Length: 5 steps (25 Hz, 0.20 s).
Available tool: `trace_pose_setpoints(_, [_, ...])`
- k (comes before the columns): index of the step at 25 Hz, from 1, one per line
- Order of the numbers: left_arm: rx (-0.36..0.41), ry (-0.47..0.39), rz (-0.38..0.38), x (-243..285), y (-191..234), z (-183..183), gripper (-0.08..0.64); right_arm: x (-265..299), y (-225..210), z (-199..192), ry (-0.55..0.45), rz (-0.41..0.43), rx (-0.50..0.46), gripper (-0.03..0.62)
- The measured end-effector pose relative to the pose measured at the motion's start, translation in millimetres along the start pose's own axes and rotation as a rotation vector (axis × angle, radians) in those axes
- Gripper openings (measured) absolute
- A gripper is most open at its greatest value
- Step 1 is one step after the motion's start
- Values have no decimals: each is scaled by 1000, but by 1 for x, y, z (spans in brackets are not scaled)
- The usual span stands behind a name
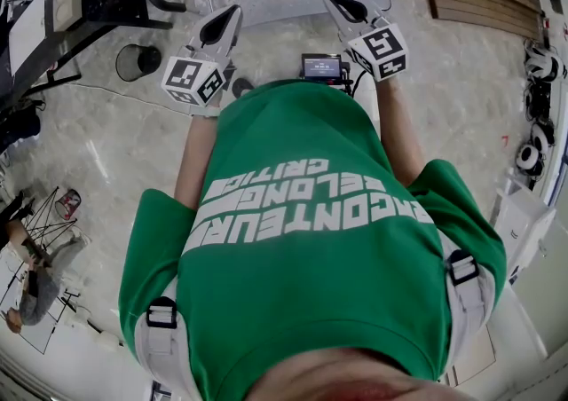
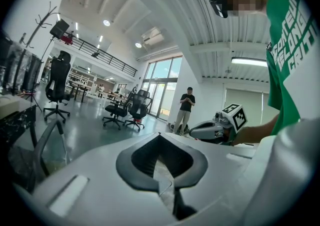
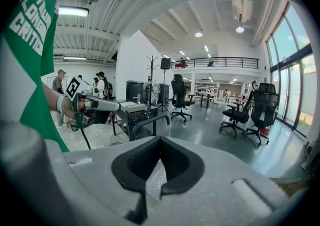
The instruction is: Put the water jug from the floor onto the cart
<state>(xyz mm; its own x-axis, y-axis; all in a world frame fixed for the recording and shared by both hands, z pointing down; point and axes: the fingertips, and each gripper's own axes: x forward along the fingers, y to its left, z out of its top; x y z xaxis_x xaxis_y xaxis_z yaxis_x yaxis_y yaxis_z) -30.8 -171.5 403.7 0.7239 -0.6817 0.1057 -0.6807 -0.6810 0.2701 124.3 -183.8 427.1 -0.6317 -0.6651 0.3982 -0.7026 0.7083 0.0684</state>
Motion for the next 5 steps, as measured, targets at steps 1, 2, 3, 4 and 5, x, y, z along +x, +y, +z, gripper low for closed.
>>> trace_pose_setpoints(1, [-1, 0, 0, -1, 0, 0, 12, 0, 0, 0, 1, -1, 0, -8])
trace_pose_setpoints(2, [-2, -1, 0, -1, -1, 0, 12, -1, 0, 0, 2, -1, 0, -8])
trace_pose_setpoints(3, [-2, -1, 0, -2, -1, 1, 12, -1, 0, 0, 2, -1, -2, -8])
trace_pose_setpoints(4, [-2, -2, 0, -2, -1, 1, 12, -1, 1, 1, 2, 0, -4, -8])
trace_pose_setpoints(5, [-2, -3, -1, -3, -1, 2, 12, -2, 1, 2, 2, 1, -6, -8])
